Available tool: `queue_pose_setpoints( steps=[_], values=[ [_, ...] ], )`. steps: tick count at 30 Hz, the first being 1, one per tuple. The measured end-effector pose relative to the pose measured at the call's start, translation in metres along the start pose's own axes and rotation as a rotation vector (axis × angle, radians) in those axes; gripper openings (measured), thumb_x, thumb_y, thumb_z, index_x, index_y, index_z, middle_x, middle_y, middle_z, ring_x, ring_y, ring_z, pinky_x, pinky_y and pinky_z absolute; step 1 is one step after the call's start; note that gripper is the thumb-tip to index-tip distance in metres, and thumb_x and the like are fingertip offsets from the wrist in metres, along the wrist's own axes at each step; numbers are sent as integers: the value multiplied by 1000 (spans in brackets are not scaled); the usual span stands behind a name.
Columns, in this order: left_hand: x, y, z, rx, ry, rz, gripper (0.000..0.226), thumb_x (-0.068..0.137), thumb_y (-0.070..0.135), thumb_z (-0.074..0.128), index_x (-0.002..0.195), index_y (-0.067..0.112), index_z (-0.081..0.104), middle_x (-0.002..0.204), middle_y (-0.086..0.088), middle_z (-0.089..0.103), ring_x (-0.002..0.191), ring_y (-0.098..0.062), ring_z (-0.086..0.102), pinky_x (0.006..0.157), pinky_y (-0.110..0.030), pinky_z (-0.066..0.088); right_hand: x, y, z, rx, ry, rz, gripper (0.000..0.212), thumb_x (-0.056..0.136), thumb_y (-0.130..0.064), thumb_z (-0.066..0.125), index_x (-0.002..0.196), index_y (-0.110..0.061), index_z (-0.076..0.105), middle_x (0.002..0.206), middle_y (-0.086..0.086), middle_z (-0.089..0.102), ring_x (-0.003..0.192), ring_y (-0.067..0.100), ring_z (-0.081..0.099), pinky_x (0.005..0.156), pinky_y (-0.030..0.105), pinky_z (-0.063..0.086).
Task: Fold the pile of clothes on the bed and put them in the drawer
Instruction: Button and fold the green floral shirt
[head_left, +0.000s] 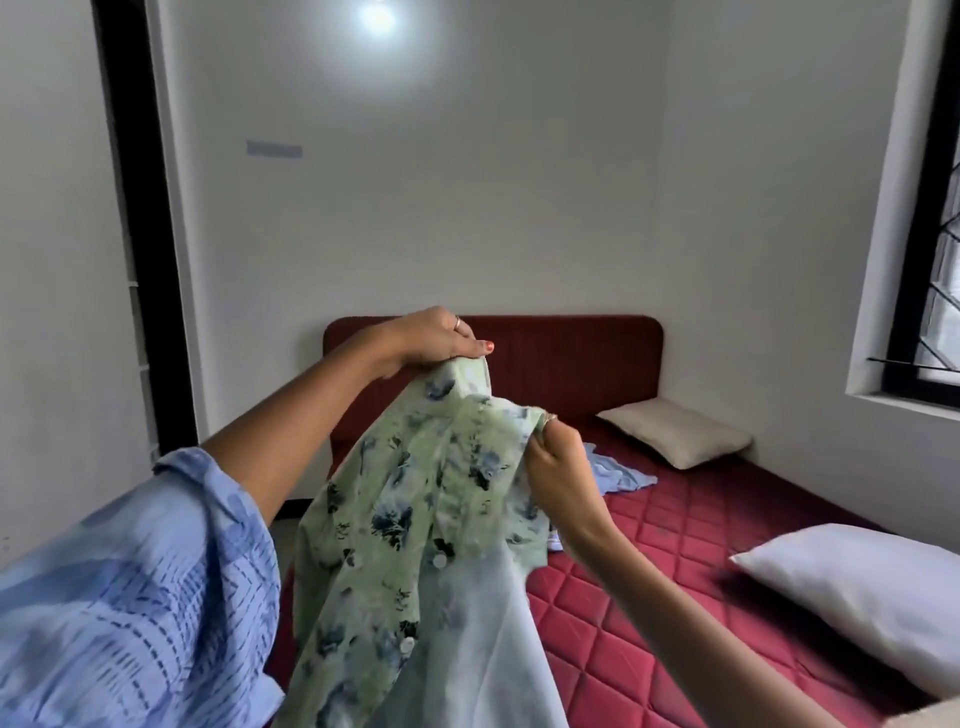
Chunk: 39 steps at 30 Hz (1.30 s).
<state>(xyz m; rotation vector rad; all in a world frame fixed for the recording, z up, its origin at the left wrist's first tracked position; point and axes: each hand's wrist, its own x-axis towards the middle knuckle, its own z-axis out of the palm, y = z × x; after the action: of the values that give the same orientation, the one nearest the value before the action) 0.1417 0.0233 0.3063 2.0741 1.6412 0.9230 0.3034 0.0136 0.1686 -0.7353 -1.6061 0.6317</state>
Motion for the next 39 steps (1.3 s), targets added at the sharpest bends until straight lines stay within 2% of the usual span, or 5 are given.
queue_pose_setpoints(
  steps=[5, 14, 19, 26, 39],
  values=[
    [8, -22, 51, -149, 390, -26, 20, 93, 40, 54, 85, 22, 57, 90, -3, 66, 88, -24, 66, 78, -33, 51, 27, 8, 5, -193, -29, 232, 32, 87, -15, 51, 58, -4, 42, 59, 1, 50, 57, 17, 46, 49, 32, 36],
    [-21, -45, 118, -137, 302, -10, 49, 99, 51, 35, 115, 12, 60, 95, -6, 69, 90, -19, 64, 70, -27, 40, 71, 1, -3, -721, -108, 127, 28, 87, -28, 54, 65, -10, 52, 71, 6, 57, 72, 31, 61, 62, 35, 46],
    [-17, -53, 120, -223, 393, 140, 34, 101, 38, 42, 88, 15, 63, 52, 8, 50, 38, -1, 43, 43, -22, 30, 94, -3, -3, -728, -130, 145, 26, 82, -18, 56, 58, -12, 49, 66, 4, 56, 68, 30, 61, 60, 35, 49],
    [3, -68, 107, -211, 587, 199, 44, 101, 29, 47, 60, 13, 51, 51, -1, 52, 43, -13, 47, 50, -34, 33, 118, -6, 10, -695, -84, 67, 34, 83, -16, 55, 53, -12, 41, 60, 3, 48, 59, 25, 47, 58, 29, 39],
    [-5, -109, 27, -143, -123, 71, 29, 94, 31, 56, 88, 8, 73, 77, -12, 70, 68, -18, 61, 66, -25, 50, 3, 118, -27, -124, -1005, 593, 30, 95, -33, 58, 84, -7, 68, 82, -2, 71, 74, 11, 64, 74, 26, 51]
  ],
)
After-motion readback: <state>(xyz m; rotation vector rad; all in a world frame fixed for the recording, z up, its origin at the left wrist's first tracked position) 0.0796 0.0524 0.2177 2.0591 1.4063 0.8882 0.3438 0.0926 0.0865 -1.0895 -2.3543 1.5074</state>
